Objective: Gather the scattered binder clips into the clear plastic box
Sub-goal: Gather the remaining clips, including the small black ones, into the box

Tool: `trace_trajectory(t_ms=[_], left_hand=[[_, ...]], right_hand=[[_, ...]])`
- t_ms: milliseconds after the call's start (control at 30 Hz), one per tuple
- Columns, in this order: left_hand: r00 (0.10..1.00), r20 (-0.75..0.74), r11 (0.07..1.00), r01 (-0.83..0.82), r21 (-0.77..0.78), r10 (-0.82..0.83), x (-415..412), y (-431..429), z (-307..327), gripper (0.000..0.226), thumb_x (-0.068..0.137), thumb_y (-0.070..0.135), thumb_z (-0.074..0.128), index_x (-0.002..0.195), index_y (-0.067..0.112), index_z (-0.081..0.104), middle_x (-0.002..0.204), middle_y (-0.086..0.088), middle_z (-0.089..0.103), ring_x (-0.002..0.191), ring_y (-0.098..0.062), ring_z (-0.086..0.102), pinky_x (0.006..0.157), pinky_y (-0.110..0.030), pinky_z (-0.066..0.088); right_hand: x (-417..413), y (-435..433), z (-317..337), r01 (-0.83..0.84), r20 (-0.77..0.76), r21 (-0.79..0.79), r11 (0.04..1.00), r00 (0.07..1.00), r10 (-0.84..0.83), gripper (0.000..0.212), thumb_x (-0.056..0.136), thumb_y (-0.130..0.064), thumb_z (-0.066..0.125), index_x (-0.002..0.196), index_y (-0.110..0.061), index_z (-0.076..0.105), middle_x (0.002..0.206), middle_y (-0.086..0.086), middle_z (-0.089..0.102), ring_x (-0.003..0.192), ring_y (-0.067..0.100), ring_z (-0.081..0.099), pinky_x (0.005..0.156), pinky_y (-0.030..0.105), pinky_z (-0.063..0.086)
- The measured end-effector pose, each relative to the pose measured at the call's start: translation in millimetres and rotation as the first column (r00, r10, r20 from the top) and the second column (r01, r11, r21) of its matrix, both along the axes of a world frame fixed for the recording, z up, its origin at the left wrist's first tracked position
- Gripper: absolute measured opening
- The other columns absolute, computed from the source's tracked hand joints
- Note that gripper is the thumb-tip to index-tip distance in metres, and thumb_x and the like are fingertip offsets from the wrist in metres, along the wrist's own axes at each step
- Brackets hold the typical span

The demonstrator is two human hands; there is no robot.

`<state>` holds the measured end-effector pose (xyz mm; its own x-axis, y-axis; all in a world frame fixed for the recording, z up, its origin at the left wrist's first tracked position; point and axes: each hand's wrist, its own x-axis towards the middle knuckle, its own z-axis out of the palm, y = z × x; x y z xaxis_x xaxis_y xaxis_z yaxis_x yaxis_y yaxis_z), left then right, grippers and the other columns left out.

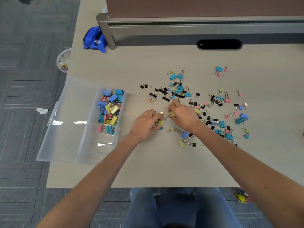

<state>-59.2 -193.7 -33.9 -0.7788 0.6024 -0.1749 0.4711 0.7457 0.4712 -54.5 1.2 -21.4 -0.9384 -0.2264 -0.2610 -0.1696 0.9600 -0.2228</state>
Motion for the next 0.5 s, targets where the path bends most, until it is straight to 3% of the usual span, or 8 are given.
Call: trace_trajectory(t_ms=[167, 267, 333, 400, 500], left_hand=[[0.949, 0.215, 0.948, -0.270, 0.167, 0.232, 0.3, 11.8, 8.0, 0.019, 0.088, 0.030, 0.064, 0.102, 0.021, 0.055, 0.101, 0.008, 0.049, 0.093, -0.008, 0.044, 0.073, -0.023, 0.034], [0.745, 0.591, 0.774, -0.558, 0.299, 0.309, 1.8, 14.2, 11.9, 0.012, 0.088, 0.022, 0.066, 0.094, 0.018, 0.056, 0.090, 0.004, 0.050, 0.076, -0.007, 0.043, 0.064, -0.018, 0.036], [0.589, 0.768, 0.718, -0.645, 0.261, 0.250, 10.2, 27.8, 19.5, 0.009, 0.091, 0.022, 0.063, 0.099, 0.020, 0.059, 0.092, -0.002, 0.049, 0.072, -0.005, 0.044, 0.059, -0.012, 0.035], [0.478, 0.853, 0.689, -0.691, 0.218, 0.209, 11.3, 27.9, 21.4, 0.017, 0.095, 0.022, 0.057, 0.111, 0.019, 0.061, 0.094, -0.001, 0.054, 0.073, -0.002, 0.048, 0.059, -0.014, 0.034], [0.282, 0.955, 0.617, -0.769, 0.167, 0.093, 10.6, 26.2, 25.5, 0.027, 0.098, 0.023, 0.045, 0.115, 0.014, 0.063, 0.083, 0.004, 0.053, 0.071, -0.007, 0.043, 0.060, -0.020, 0.030]], right_hand=[[4.7, 7.7, -4.2, 0.121, 0.049, -0.098, 0.988, 0.992, -0.116, 0.016, 0.090, -0.016, 0.061, 0.104, -0.010, 0.056, 0.115, 0.007, 0.043, 0.077, 0.026, 0.057, 0.062, 0.031, 0.040], [5.4, 9.1, -2.9, 0.169, 0.053, -0.184, 0.968, 0.985, -0.162, 0.005, 0.089, -0.011, 0.060, 0.092, -0.011, 0.057, 0.105, 0.004, 0.047, 0.076, 0.024, 0.056, 0.060, 0.029, 0.040], [19.8, 25.5, 2.4, 0.328, 0.084, -0.299, 0.896, 0.945, -0.317, 0.004, 0.090, -0.009, 0.060, 0.089, -0.011, 0.056, 0.099, 0.003, 0.051, 0.079, 0.020, 0.055, 0.065, 0.030, 0.045], [24.3, 28.5, 4.8, 0.519, 0.230, -0.482, 0.706, 0.853, -0.469, 0.005, 0.090, -0.006, 0.060, 0.088, -0.010, 0.056, 0.092, 0.003, 0.056, 0.078, 0.016, 0.054, 0.066, 0.025, 0.047], [34.4, 28.7, 15.4, 0.770, 0.623, -0.602, 0.211, 0.618, -0.479, 0.008, 0.092, -0.003, 0.055, 0.091, -0.010, 0.056, 0.085, 0.005, 0.056, 0.067, 0.013, 0.052, 0.054, 0.018, 0.044]])
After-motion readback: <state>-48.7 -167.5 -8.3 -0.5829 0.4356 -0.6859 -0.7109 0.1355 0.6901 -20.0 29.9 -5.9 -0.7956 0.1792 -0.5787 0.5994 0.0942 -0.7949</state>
